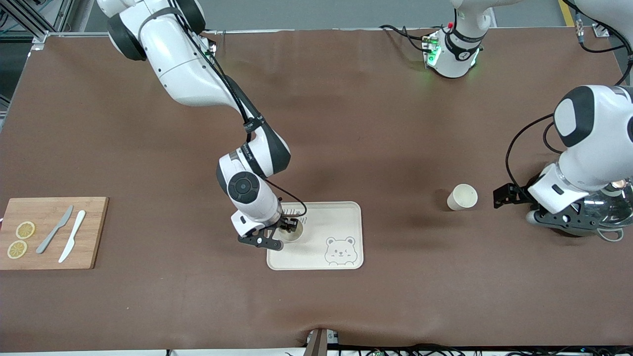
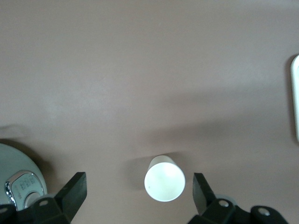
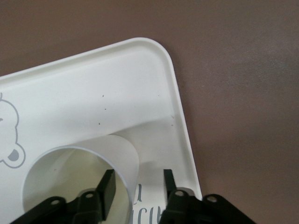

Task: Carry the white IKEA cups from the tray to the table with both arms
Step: 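Carry the second cup toward the cutting board while the left gripper withdraws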

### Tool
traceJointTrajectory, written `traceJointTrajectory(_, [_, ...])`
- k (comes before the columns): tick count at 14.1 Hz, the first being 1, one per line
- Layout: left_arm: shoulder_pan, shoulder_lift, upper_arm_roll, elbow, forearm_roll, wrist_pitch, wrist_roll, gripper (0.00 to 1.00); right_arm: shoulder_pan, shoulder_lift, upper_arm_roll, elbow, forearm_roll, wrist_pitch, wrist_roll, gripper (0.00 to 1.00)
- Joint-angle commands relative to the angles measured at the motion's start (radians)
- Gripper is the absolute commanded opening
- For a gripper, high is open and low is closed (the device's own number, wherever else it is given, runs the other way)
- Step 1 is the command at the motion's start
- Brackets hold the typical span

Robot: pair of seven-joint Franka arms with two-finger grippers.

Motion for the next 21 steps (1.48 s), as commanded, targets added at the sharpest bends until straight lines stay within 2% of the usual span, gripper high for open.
traceJointTrajectory(1, [-0.016, 0.080, 0.009, 0.236, 0.040, -0.174, -0.031, 1.00, 0.009, 0.016, -0.007, 0.031, 0.009, -0.008, 0.013, 0.24])
traceJointTrajectory(2, [-0.010, 0.095, 0.023, 0.310, 0.040, -0.239, -0.031, 1.00, 0.007, 0.018, -0.007, 0.031, 0.009, -0.009, 0.013, 0.13])
traceJointTrajectory(3, [-0.005, 0.095, 0.066, 0.352, 0.034, -0.288, -0.026, 1.00, 0.009, 0.016, -0.007, 0.031, 0.009, -0.012, 0.013, 0.03])
traceJointTrajectory(4, [0.001, 0.083, 0.096, 0.358, 0.028, -0.308, -0.017, 1.00, 0.009, 0.016, -0.007, 0.031, 0.009, -0.011, 0.013, 0.00])
traceJointTrajectory(7, [0.099, 0.051, 0.092, 0.357, -0.021, -0.350, 0.018, 1.00, 0.009, 0.016, -0.007, 0.031, 0.009, -0.008, 0.013, 0.00])
traceJointTrajectory(10, [0.096, 0.011, 0.092, 0.360, -0.055, -0.417, 0.035, 1.00, 0.003, 0.005, -0.005, 0.034, 0.013, -0.024, 0.013, 0.00])
traceJointTrajectory(14, [0.093, -0.099, 0.086, 0.355, -0.110, -0.526, 0.037, 1.00, -0.056, -0.051, 0.001, 0.126, 0.033, -0.257, -0.008, 0.00])
traceJointTrajectory(17, [0.046, -0.179, 0.043, 0.300, -0.116, -0.551, -0.006, 1.00, -0.129, -0.125, 0.001, 0.135, 0.037, -0.354, -0.192, 0.00])
traceJointTrajectory(19, [-0.034, -0.188, 0.075, 0.288, -0.107, -0.578, -0.014, 1.00, -0.195, -0.181, -0.002, 0.134, 0.039, -0.423, -0.371, 0.00])
traceJointTrajectory(21, [-0.078, -0.231, 0.094, 0.235, -0.069, -0.579, -0.008, 1.00, -0.258, -0.225, -0.005, 0.123, 0.036, -0.474, -0.547, 0.00])
